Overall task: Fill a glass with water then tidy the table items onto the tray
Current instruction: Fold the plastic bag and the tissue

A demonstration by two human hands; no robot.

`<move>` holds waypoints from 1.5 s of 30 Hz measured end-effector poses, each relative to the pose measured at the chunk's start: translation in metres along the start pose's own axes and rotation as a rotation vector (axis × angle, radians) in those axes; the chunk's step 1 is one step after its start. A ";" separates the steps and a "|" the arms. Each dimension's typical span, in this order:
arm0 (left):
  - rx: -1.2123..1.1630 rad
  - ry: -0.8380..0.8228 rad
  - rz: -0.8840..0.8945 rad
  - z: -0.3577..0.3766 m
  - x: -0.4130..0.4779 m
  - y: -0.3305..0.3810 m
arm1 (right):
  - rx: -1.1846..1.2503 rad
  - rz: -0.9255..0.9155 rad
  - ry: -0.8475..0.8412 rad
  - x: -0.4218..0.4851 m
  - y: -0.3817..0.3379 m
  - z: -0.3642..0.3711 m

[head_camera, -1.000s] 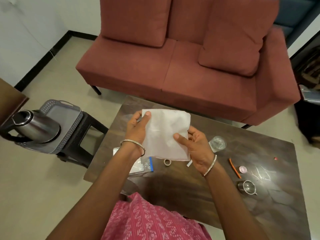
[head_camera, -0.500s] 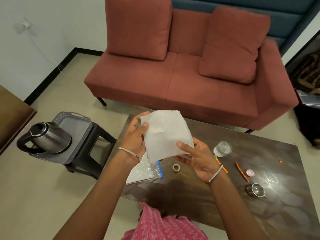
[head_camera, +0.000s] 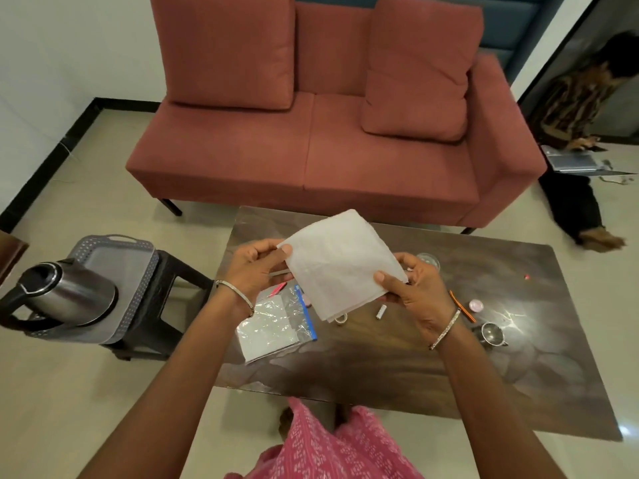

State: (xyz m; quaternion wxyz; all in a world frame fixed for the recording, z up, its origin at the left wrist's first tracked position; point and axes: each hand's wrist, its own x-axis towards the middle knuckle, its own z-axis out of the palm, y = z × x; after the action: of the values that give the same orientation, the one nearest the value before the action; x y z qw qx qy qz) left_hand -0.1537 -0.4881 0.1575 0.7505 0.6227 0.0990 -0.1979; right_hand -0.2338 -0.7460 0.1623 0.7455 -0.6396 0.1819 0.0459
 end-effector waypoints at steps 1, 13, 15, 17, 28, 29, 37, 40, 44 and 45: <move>-0.023 -0.013 -0.020 0.002 0.001 0.000 | -0.003 -0.012 0.024 0.002 0.000 -0.005; -0.110 0.041 -0.073 0.061 0.037 -0.010 | 0.188 0.055 0.110 0.055 0.002 -0.075; -0.082 0.047 -0.056 0.074 0.045 -0.012 | 0.236 0.107 0.072 0.068 -0.001 -0.089; -0.065 0.040 -0.056 0.086 0.053 -0.015 | 0.316 0.164 0.011 0.081 -0.005 -0.100; -0.110 0.113 -0.096 0.129 0.076 -0.033 | 0.750 0.421 -0.307 0.133 0.000 -0.122; -0.095 0.139 -0.082 0.131 0.077 -0.034 | 0.720 0.411 -0.325 0.135 0.000 -0.120; 0.084 0.290 -0.041 0.131 0.095 -0.048 | 0.195 0.236 -0.045 0.160 0.015 -0.124; 0.105 0.292 -0.073 0.128 0.105 -0.057 | 0.113 0.217 -0.022 0.166 0.024 -0.130; 0.106 0.239 -0.146 0.125 0.120 -0.072 | 0.140 0.330 -0.161 0.171 0.041 -0.141; 0.131 0.229 -0.161 0.123 0.124 -0.077 | 0.114 0.341 -0.184 0.172 0.045 -0.143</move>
State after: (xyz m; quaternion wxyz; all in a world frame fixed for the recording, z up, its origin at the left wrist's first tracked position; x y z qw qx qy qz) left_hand -0.0864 -0.6408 0.0649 0.6738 0.6788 0.2206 -0.1914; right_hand -0.1176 -0.9047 0.0472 0.7755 -0.5493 0.2210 0.2193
